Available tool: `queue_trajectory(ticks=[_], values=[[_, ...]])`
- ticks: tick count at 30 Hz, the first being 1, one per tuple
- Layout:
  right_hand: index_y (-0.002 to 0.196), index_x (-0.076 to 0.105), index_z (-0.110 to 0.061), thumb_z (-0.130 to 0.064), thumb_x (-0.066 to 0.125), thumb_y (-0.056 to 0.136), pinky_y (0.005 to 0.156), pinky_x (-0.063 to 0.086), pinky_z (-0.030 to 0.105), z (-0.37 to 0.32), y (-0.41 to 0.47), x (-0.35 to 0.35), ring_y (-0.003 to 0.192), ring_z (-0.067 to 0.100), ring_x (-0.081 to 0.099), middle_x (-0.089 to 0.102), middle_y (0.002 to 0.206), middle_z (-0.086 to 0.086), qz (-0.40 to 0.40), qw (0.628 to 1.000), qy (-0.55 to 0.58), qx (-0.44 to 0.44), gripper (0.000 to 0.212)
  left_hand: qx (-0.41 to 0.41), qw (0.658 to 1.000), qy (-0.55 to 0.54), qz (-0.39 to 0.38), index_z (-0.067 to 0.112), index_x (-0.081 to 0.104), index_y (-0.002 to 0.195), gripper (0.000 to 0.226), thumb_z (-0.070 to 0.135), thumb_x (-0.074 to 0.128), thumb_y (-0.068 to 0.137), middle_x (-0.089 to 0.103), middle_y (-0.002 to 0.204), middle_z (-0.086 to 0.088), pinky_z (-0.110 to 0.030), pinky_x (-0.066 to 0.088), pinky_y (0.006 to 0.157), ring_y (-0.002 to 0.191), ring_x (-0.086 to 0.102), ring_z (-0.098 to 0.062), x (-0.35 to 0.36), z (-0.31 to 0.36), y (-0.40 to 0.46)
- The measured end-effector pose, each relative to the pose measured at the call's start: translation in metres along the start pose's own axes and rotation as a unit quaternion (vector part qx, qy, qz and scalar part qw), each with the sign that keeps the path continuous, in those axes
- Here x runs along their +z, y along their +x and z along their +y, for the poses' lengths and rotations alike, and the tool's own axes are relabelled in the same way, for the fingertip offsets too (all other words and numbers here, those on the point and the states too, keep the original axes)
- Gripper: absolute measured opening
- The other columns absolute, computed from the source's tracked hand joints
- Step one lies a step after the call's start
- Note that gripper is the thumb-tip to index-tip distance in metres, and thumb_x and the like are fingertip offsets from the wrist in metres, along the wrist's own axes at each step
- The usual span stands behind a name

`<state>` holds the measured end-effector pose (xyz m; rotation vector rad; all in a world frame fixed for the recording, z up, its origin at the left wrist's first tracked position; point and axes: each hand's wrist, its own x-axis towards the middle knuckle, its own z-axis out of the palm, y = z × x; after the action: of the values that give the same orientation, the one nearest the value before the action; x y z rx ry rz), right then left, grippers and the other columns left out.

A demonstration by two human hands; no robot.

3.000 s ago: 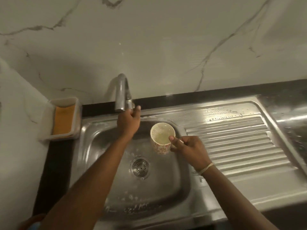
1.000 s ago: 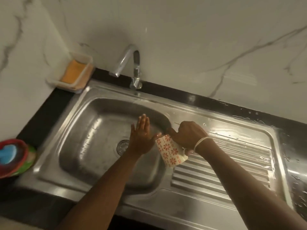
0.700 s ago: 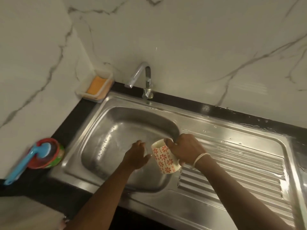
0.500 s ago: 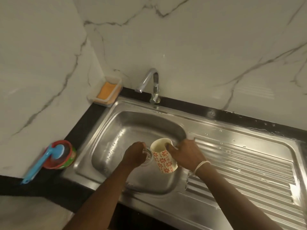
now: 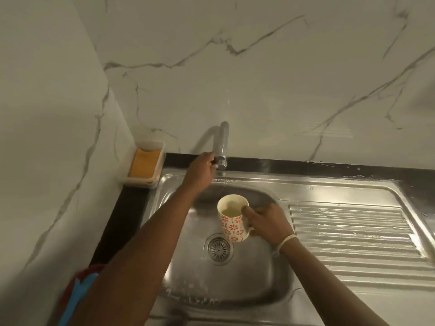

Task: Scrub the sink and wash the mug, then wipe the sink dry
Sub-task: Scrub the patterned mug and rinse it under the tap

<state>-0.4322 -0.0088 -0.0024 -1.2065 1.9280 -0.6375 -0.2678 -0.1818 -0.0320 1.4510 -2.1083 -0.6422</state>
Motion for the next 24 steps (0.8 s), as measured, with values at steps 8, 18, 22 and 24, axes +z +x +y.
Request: queue_trajectory(ticks=[8,18,22,24], values=[[0.060,0.071,-0.001,-0.043,0.060,0.087,0.067,0.056,0.035,-0.025,0.020,0.028,0.064,0.030,0.070,0.069,0.059,0.015,0.052,0.999,-0.002,0.008,0.051,-0.016,0.995,0.007,-0.102,0.007,0.069,0.110,0.029,0.029,0.061,0.091,0.072,0.104,-0.012,-0.040,0.055,0.086,0.093,0.068,-0.027,-0.002,0.007,0.036],[0.068,0.075,-0.005,-0.038,0.062,0.089,0.075,0.063,0.037,-0.032,0.039,0.056,0.065,0.018,0.074,0.074,0.065,0.005,0.079,0.990,0.110,0.034,0.041,0.037,0.987,0.137,-0.071,0.007,0.072,0.078,0.021,0.008,0.056,0.091,0.071,0.077,-0.011,-0.030,0.048,0.060,0.063,0.060,-0.020,0.005,-0.041,0.037],[0.058,0.069,-0.007,-0.037,0.064,0.087,0.065,0.058,0.028,-0.031,0.039,0.060,0.067,0.022,0.074,0.072,0.059,0.005,0.104,0.988,0.111,0.036,0.043,0.052,0.979,0.182,-0.078,0.002,0.069,0.079,0.018,0.004,0.054,0.090,0.069,0.081,-0.016,-0.035,0.048,0.066,0.076,0.066,-0.031,0.007,-0.033,0.040],[0.056,0.068,-0.007,-0.037,0.064,0.087,0.062,0.055,0.027,-0.029,0.040,0.062,0.067,0.023,0.074,0.072,0.059,0.005,0.108,0.986,0.123,0.038,0.043,0.053,0.975,0.201,-0.081,0.003,0.068,0.079,0.018,0.003,0.054,0.090,0.069,0.082,-0.016,-0.035,0.048,0.066,0.078,0.066,-0.031,0.009,-0.035,0.041]])
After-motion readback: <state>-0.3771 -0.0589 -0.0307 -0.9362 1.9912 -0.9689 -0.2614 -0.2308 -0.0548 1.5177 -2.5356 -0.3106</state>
